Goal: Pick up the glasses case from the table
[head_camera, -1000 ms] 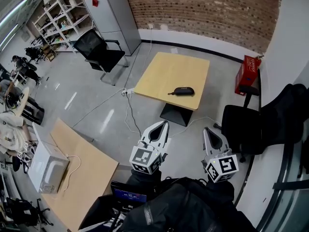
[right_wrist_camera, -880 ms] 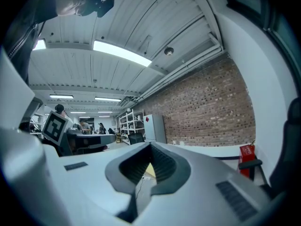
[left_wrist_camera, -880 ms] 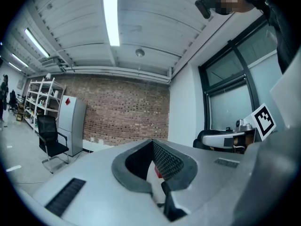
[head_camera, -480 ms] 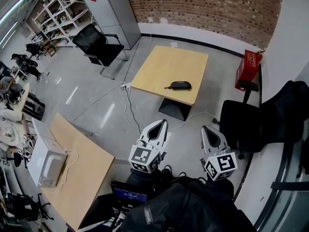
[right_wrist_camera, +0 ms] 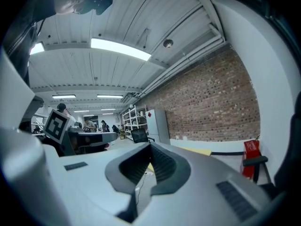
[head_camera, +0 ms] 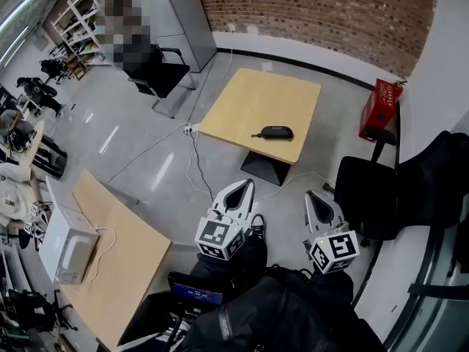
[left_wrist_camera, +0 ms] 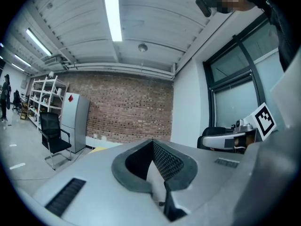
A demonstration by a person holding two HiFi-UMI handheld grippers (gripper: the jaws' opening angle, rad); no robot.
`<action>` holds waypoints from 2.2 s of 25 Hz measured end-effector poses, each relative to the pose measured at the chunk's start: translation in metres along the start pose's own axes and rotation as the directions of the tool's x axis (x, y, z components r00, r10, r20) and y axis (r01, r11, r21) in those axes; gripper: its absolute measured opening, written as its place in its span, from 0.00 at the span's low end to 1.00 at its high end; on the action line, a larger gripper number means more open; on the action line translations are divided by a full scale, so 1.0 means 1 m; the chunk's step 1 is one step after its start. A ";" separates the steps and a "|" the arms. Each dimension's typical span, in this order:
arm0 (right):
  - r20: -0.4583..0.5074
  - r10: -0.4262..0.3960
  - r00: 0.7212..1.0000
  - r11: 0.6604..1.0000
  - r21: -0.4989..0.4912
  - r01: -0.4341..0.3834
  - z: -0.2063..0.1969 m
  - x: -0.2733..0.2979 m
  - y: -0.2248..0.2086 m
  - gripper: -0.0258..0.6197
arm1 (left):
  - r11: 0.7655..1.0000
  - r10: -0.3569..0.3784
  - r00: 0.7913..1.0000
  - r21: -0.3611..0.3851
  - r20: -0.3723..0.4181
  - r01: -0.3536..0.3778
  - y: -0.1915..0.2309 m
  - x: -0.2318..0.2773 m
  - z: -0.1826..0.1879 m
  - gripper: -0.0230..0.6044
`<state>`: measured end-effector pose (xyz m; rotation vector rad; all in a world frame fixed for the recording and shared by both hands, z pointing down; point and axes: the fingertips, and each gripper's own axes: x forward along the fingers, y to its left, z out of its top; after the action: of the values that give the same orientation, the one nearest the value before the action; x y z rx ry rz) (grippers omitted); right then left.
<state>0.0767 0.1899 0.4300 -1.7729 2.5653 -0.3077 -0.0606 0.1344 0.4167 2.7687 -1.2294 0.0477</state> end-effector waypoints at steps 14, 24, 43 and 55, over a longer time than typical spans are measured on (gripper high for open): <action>-0.032 -0.014 0.999 1.000 0.011 0.015 0.018 0.129 -0.046 0.05 | 0.999 -0.042 0.999 -0.012 -0.016 0.042 0.086 0.104 0.014 0.03; -0.087 -0.053 0.995 0.998 0.012 0.054 0.021 0.218 -0.073 0.05 | 0.995 -0.090 0.995 -0.054 -0.051 0.087 0.152 0.174 0.010 0.03; -0.153 -0.089 0.984 0.996 0.000 0.090 0.022 0.321 -0.093 0.05 | 0.978 -0.185 0.974 -0.117 -0.129 0.170 0.223 0.252 -0.008 0.03; -0.214 -0.051 0.976 0.999 -0.001 0.052 0.005 0.326 -0.110 0.05 | 0.980 -0.155 0.969 -0.151 -0.191 0.127 0.221 0.271 -0.039 0.03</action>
<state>0.0615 -0.1505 0.4777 -1.9043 2.6570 -0.5329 -0.0419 -0.2080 0.4952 2.6468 -0.9469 0.2180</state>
